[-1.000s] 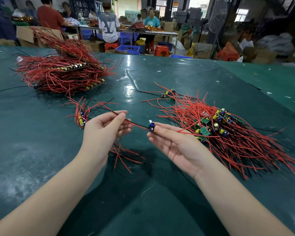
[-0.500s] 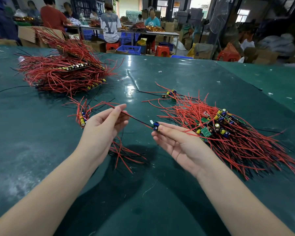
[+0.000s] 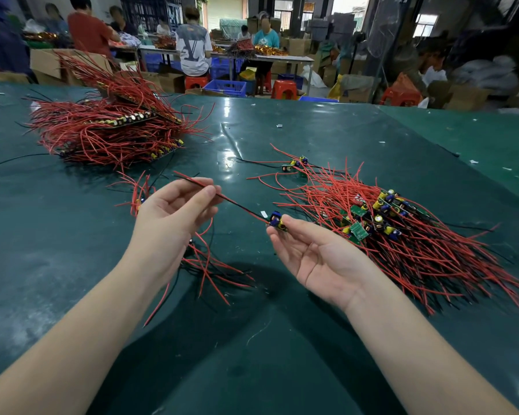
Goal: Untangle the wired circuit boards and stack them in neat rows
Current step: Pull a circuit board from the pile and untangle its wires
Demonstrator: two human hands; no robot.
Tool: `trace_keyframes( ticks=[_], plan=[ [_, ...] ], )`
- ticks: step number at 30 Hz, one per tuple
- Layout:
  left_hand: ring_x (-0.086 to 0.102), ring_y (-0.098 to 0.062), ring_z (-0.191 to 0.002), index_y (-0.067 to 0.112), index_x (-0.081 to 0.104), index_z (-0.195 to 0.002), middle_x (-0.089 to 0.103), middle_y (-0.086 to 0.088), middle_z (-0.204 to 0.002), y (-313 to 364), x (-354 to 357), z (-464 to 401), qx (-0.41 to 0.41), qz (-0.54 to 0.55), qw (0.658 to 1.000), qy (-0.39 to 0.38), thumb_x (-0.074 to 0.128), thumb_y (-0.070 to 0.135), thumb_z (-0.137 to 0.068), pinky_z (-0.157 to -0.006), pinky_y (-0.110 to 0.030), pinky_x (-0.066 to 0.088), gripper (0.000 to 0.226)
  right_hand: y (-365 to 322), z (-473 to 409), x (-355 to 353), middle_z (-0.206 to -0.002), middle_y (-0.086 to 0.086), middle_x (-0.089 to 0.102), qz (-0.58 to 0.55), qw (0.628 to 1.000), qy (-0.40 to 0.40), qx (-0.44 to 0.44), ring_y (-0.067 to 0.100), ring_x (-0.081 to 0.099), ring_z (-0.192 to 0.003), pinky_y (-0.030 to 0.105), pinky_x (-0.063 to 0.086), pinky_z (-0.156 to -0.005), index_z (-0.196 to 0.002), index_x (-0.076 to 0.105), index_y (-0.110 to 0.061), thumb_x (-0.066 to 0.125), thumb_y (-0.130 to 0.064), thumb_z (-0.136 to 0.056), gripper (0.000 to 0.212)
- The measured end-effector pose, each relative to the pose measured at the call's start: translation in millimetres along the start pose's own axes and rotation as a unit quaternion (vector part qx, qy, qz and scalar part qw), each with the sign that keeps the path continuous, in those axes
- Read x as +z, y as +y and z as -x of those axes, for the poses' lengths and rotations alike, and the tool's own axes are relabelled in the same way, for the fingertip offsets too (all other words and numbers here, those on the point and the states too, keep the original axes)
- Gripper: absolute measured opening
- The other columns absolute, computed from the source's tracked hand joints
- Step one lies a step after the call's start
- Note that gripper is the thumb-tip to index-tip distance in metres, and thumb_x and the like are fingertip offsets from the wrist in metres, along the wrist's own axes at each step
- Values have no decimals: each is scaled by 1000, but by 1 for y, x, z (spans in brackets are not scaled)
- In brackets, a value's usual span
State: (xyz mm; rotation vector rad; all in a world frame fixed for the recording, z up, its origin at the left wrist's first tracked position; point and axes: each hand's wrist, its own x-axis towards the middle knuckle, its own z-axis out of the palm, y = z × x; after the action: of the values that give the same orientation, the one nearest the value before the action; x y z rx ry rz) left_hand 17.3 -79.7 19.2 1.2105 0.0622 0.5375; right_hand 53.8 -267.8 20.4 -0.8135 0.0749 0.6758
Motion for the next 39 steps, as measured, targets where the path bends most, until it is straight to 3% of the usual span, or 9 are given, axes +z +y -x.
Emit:
trace_keyframes(
  ticks=[8,15,22,31,39],
  plan=[
    [71,-19,-96,2,64,-101,74,-9,-96,0,4,7,-3,19,995,-101,55,-5,-84,-79,-17,53,20,-1,1,-1,-80,16,73,-14,1000,-6,11,20,73,-71,23,58,-58,-72,75,3,73,-3,-61,13],
    [70,-19,-91,2,65,-93,74,-7,-86,2,5,9,8,25,993,-112,58,0,-79,-78,-21,54,16,-1,4,-1,-81,15,73,-21,999,-15,19,20,73,-72,24,58,-58,-74,74,4,74,-3,-60,16],
    [70,-15,-75,1,64,-87,72,-4,-75,1,6,10,4,-6,998,-57,53,-10,-87,-68,-20,55,16,0,5,1,-81,17,72,5,1000,-20,15,21,73,-70,23,58,-58,-73,74,4,72,-3,-63,13],
    [69,-12,-69,6,66,-82,70,-3,-70,-3,7,10,-44,-20,999,9,54,-2,-92,-63,-19,55,18,5,2,2,-81,14,73,106,991,-45,-67,22,73,-74,23,57,-65,-76,77,-2,72,-5,-64,13],
    [69,-8,-75,6,69,-97,72,-2,-79,-3,3,5,-86,85,992,44,56,5,-93,-72,-18,56,13,7,3,3,-80,15,73,105,990,-50,-78,22,73,-73,23,58,-65,-75,77,-2,71,-4,-64,13]
  ],
)
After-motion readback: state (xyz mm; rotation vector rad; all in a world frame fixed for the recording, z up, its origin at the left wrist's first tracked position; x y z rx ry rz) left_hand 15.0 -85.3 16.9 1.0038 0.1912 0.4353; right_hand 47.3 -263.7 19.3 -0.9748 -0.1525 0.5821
